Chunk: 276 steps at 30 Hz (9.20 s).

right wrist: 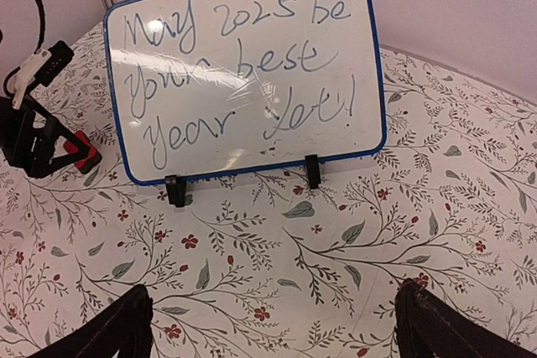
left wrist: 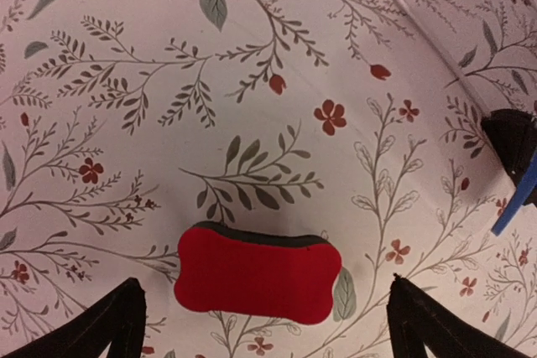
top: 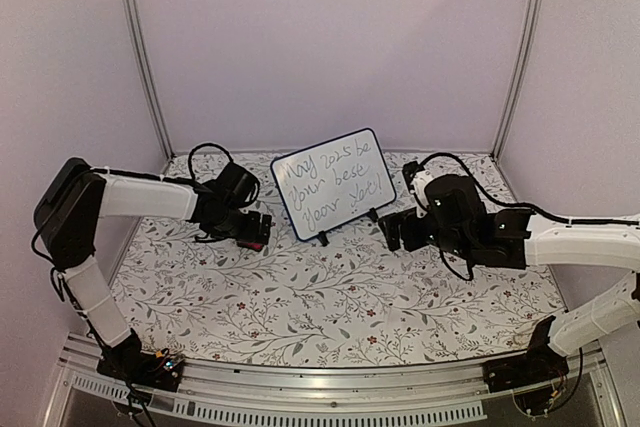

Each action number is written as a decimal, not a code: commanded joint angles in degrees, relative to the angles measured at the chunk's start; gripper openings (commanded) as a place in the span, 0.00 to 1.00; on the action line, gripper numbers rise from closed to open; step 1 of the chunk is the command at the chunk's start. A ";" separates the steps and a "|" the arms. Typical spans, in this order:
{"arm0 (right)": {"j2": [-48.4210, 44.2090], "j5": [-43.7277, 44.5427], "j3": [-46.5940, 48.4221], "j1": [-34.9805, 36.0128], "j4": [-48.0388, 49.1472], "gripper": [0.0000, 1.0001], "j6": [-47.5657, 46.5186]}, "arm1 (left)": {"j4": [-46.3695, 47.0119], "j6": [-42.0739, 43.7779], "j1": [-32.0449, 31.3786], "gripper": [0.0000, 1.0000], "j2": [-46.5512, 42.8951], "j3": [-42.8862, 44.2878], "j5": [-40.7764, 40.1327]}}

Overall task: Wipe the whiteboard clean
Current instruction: Move the whiteboard eraser to the center of the board, then pick up the whiteboard eraser from the center of the board, then move the whiteboard to the center of the board.

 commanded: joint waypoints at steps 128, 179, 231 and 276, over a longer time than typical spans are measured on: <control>50.51 -17.61 45.29 13.62 -29.09 0.59 1.58 | -3.63 -11.94 -6.03 1.00 -46.63 -18.72 1.64; 52.54 -17.74 47.96 14.97 -31.39 0.41 1.63 | -2.59 -11.52 -5.96 1.00 -47.41 -20.45 0.05; 6.79 -0.52 20.11 5.43 -15.09 0.14 -0.28 | 4.21 -9.81 -5.38 1.00 -38.98 -19.72 4.50; -0.75 3.35 13.98 4.78 -11.18 0.14 2.92 | 33.41 -5.75 -10.88 0.98 -10.16 -13.17 3.73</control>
